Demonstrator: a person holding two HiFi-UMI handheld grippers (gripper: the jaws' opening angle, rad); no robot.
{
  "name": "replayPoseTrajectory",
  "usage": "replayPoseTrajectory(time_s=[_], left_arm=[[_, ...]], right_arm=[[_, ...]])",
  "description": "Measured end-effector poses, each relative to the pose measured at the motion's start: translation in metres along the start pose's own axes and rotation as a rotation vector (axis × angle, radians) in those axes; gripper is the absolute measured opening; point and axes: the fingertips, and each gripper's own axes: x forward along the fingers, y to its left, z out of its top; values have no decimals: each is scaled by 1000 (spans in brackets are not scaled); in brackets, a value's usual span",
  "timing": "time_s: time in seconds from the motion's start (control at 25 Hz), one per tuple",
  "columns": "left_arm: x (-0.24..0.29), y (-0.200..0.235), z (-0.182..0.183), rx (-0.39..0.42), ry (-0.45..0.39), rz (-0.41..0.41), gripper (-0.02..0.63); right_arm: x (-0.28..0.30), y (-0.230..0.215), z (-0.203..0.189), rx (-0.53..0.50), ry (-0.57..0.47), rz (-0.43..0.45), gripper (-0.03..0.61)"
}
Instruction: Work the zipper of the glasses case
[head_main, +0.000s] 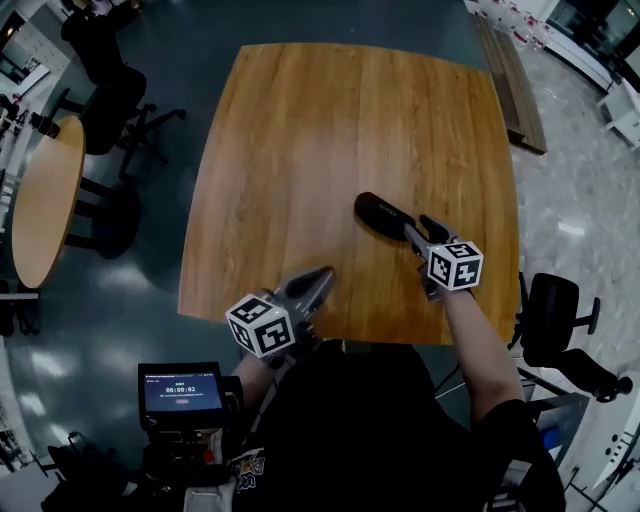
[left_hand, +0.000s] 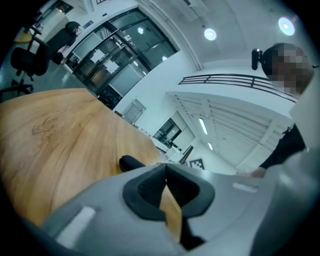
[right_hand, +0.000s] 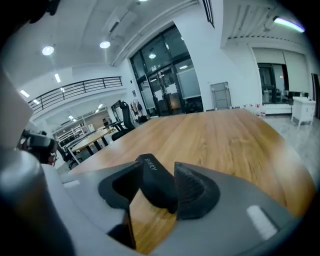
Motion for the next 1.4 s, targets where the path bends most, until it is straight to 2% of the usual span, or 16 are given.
replayPoseTrajectory(time_s=[0.12,0.24,0.44,0.52,0.64,0.72,0.84,0.92,0.96,1.0,1.08,1.12,1.2,1.28,1.4], left_arm=[[2,8,0,-34,-12,38,2],[6,9,2,-57,-47,74,2],[5,11,1,-80,-69,124,2],[5,15,1,-89,-74,143,2],[8,11,2,-76,-79,146,2],[9,10,5,-51,-76,153,2],[10,11,13,54,-30,153,2],[14,8,16,208,65,128,2],[17,7,17,311,130,112,3],[20,9,18,426,201,98,6],[23,18,18,666,340,89,87],[25,23,19,775,398,95,101],[31,26,19,949,481,101,133],[40,19,18,1056,528,78,180],[56,3,7,1140,571,23,239]], right_arm=[[32,-13,6,76,65,25,210],[53,-16,-10,119,158,69,241],[67,2,-45,273,295,212,337],[71,15,-52,310,326,265,346],[71,34,-60,275,336,333,368],[69,39,-56,234,305,345,316],[63,43,-56,153,305,361,302],[50,50,-47,45,283,402,290],[41,57,-36,-45,264,430,288],[31,65,-24,-162,245,458,288],[9,85,2,-448,220,500,285],[-3,97,14,-597,213,510,285],[-26,120,38,-881,200,504,284],[-42,139,54,-1117,188,474,284],[-55,163,65,-1364,176,431,282]])
